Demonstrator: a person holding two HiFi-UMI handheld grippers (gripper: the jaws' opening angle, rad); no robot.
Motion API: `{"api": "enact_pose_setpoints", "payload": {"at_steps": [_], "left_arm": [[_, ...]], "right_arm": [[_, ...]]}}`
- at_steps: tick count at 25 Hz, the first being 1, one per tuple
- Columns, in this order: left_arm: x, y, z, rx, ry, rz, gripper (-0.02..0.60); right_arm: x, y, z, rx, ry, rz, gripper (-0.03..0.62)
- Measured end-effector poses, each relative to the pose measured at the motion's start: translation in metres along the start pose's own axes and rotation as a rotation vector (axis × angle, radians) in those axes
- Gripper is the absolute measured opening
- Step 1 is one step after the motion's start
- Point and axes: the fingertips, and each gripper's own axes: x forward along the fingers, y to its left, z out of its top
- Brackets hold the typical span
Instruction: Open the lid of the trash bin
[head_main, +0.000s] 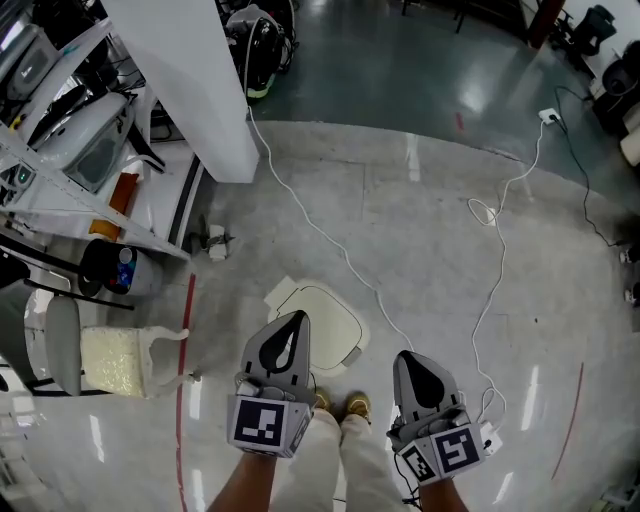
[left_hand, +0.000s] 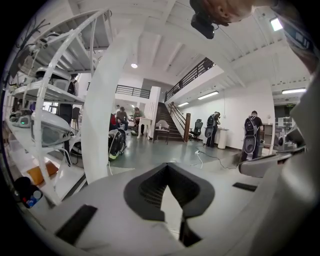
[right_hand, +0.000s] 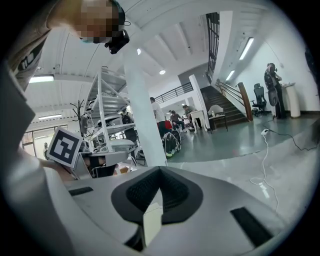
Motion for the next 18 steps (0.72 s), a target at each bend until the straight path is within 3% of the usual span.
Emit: {"api": "enact_pose_setpoints", "payload": {"at_steps": [7,11,18], "left_arm": [[0.006,0.005,-0.022,-0.009,0.058,-0.001,-0.009],[0.008,0.006,-0.031,-0.010,0.017,0.009,-0.009],[0.004,0.005,-0.052,-0.020,0.033,0.002,-0.009]], "right_arm": [[0.026,-0.012,-0.056,0.045,0.085,-0.014,0.008],[0.057,-0.025,-0.100,0.057,0.154,-0.013,0.008],[0.093,-0.043,-0.200,0.060,0.371,-0.013,0.008]]}}
